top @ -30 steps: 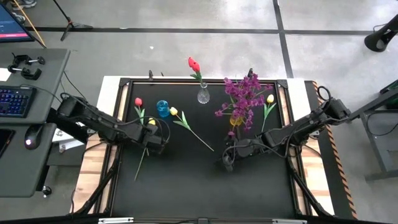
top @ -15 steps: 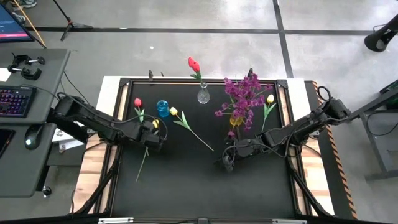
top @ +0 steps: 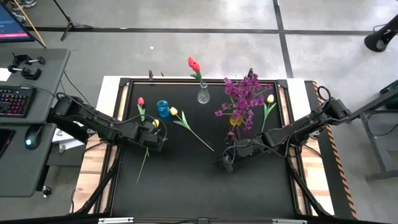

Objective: Sort flowers into vase by color
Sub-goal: Put the left yellow flower into the blue vase

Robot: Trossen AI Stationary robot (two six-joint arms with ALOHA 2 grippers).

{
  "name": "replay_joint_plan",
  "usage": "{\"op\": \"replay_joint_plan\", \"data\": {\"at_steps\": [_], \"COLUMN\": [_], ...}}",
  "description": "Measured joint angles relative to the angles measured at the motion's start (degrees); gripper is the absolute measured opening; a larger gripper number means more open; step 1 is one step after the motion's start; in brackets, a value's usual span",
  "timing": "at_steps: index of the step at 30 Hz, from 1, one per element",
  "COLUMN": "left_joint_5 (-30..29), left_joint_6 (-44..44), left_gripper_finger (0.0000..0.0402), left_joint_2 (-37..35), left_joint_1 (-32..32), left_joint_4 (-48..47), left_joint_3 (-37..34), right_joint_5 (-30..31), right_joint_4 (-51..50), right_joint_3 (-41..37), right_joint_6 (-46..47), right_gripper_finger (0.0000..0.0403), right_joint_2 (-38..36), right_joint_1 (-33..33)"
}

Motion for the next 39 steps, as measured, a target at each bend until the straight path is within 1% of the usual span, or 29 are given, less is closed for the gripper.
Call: {"op": "replay_joint_plan", "data": {"at_steps": [2, 4, 9, 10, 13, 17, 23, 26, 28, 29, 32, 36, 38, 39], "left_joint_5": [0.1, 0.2, 0.0, -0.1, -0.1, 0.4, -1.0, -2.4, -5.4, -7.8, -18.1, -34.3, -39.4, -40.6], "left_joint_6": [0.4, 0.5, 1.0, 1.5, 2.2, 2.7, 6.1, 10.8, 15.6, 18.2, 28.1, 47.9, 58.4, 63.0], "left_gripper_finger": [0.0182, 0.0148, 0.0029, 0.0015, 0.0013, 0.0004, 0.0001, 0.0001, 0.0001, 0.0001, 0.0001, 0.0, 0.0, 0.0], "left_joint_2": [0.0, 0.0, 0.0, 0.0, -0.5, -4.5, -16.7, -23.2, -27.2, -28.9, -33.0, -34.9, -34.7, -34.4], "left_joint_1": [0.0, 0.0, -0.2, -0.3, -0.3, -0.3, -0.3, -0.5, -1.1, -1.5, -1.8, 0.4, 3.1, 5.0], "left_joint_4": [0.0, 0.0, 0.0, 0.0, -0.2, -3.9, -9.0, -7.1, -5.3, -3.2, 6.3, 23.9, 32.0, 35.5], "left_joint_3": [0.0, 0.0, 0.0, 0.0, 0.0, 0.7, 4.5, 7.1, 8.7, 9.6, 11.1, 11.1, 11.1, 11.1], "right_joint_5": [0.0, 0.0, 0.0, 0.0, 0.0, 0.0, 0.0, 0.0, 0.0, 0.0, 0.7, 3.0, 3.4, 3.4], "right_joint_4": [0.0, 0.0, 0.0, 0.0, 0.0, 0.0, -0.1, -0.2, -0.4, -0.5, -0.5, -0.5, -0.5, -0.5], "right_joint_3": [0.0, 0.0, 0.0, 0.0, 0.0, 0.0, 0.0, 0.0, 0.0, 0.0, 0.0, 0.0, 0.0, 0.0], "right_joint_6": [0.0, 0.0, 0.0, 0.0, 0.0, 0.0, 0.0, 0.0, -0.6, -1.0, -1.5, -1.5, -1.7, -2.0], "right_gripper_finger": [0.0193, 0.0193, 0.0193, 0.0193, 0.0193, 0.0193, 0.0193, 0.0193, 0.0193, 0.0193, 0.0193, 0.0193, 0.0193, 0.0193], "right_joint_2": [0.0, 0.0, 0.0, 0.0, 0.0, 0.0, 0.0, 0.0, 0.0, 0.0, 0.0, 0.0, 0.0, 0.0], "right_joint_1": [0.0, 0.0, 0.0, 0.0, 0.0, 0.0, 0.0, 0.0, 0.0, 0.0, 0.0, 0.0, -0.3, -0.5]}}
